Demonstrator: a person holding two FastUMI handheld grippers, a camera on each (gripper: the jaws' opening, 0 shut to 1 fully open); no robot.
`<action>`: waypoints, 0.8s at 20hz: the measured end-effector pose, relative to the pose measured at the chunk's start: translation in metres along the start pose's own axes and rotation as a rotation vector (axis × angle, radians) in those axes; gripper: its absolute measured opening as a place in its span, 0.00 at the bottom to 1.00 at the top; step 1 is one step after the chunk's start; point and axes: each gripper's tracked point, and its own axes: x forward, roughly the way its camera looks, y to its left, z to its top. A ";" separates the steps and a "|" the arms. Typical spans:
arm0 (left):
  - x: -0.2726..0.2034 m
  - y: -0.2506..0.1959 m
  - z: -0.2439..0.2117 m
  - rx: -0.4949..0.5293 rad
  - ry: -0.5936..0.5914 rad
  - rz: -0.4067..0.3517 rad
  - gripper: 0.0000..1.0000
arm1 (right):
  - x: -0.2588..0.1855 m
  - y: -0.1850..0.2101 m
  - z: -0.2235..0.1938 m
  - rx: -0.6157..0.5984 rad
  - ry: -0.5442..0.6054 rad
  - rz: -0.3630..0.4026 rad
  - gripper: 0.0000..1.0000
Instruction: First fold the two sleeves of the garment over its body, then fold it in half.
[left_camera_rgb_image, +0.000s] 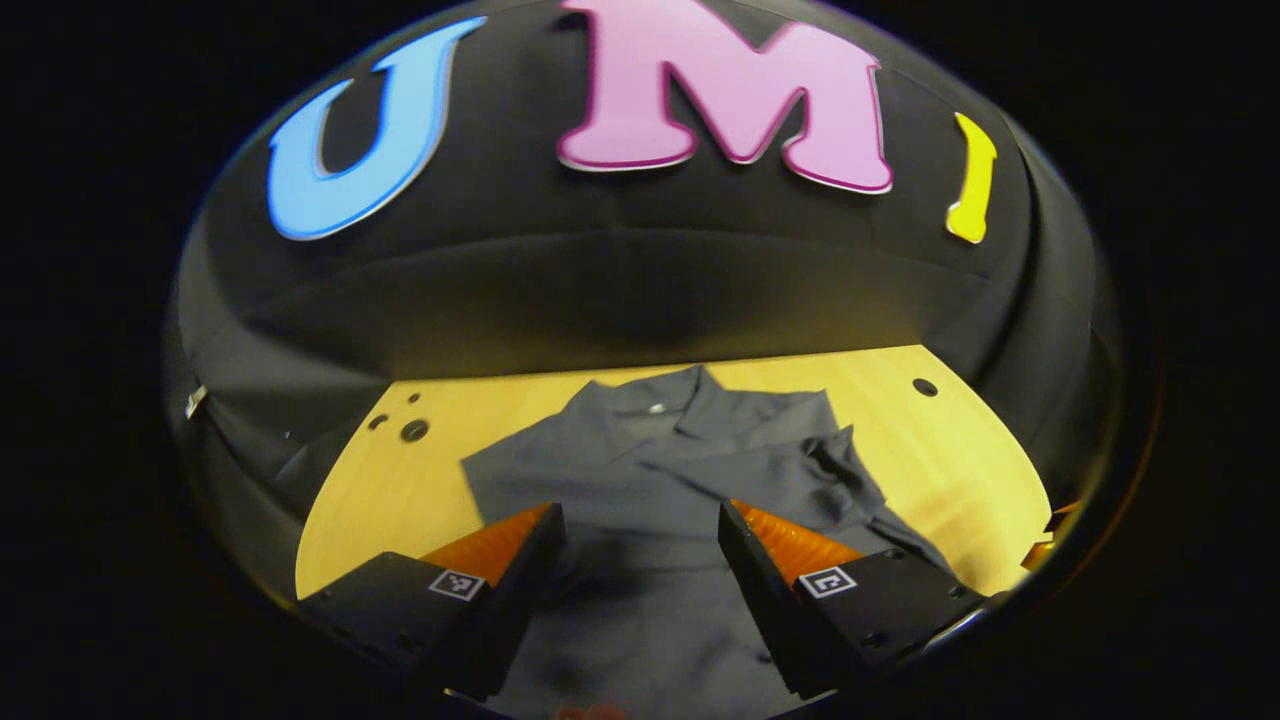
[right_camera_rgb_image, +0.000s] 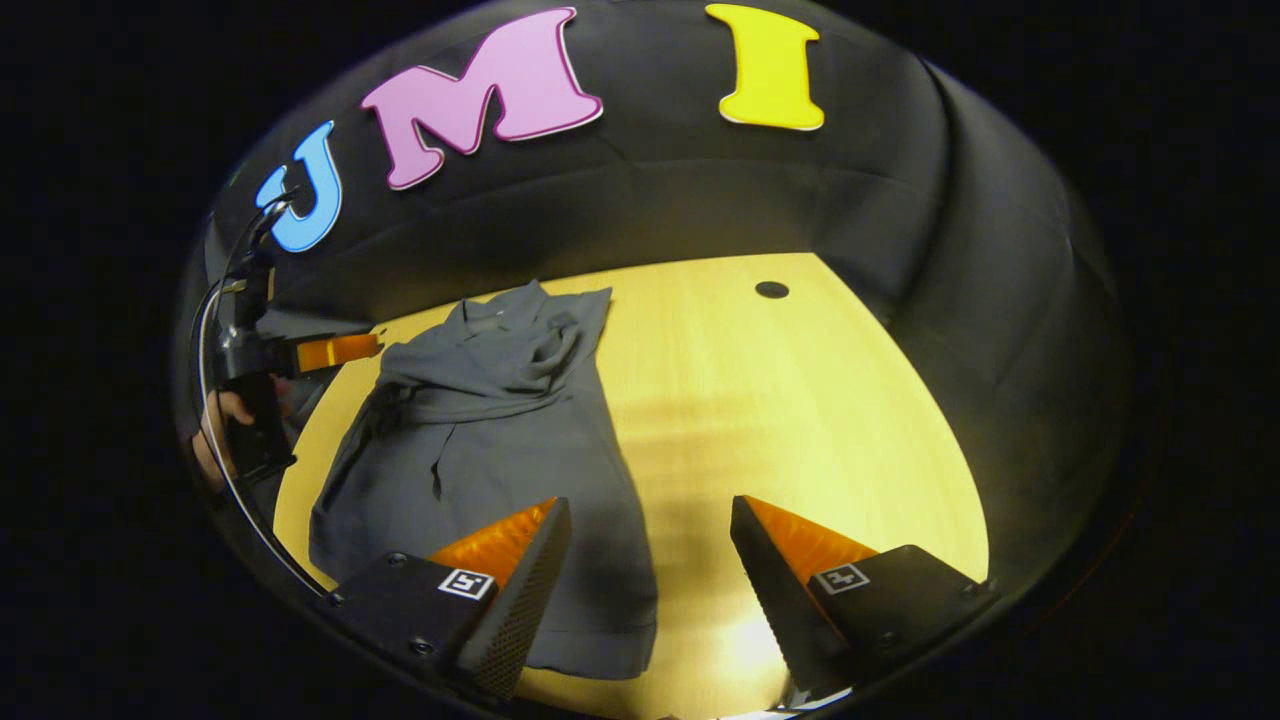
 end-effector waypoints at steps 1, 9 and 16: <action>-0.014 0.015 -0.018 -0.026 0.021 0.005 0.98 | 0.002 0.005 -0.007 -0.004 0.011 0.002 0.99; -0.111 0.085 -0.180 -0.078 0.255 0.088 0.99 | 0.012 0.014 -0.079 -0.014 0.182 -0.021 0.99; -0.130 0.101 -0.245 -0.078 0.365 0.138 0.98 | 0.028 0.022 -0.112 -0.074 0.248 -0.037 0.99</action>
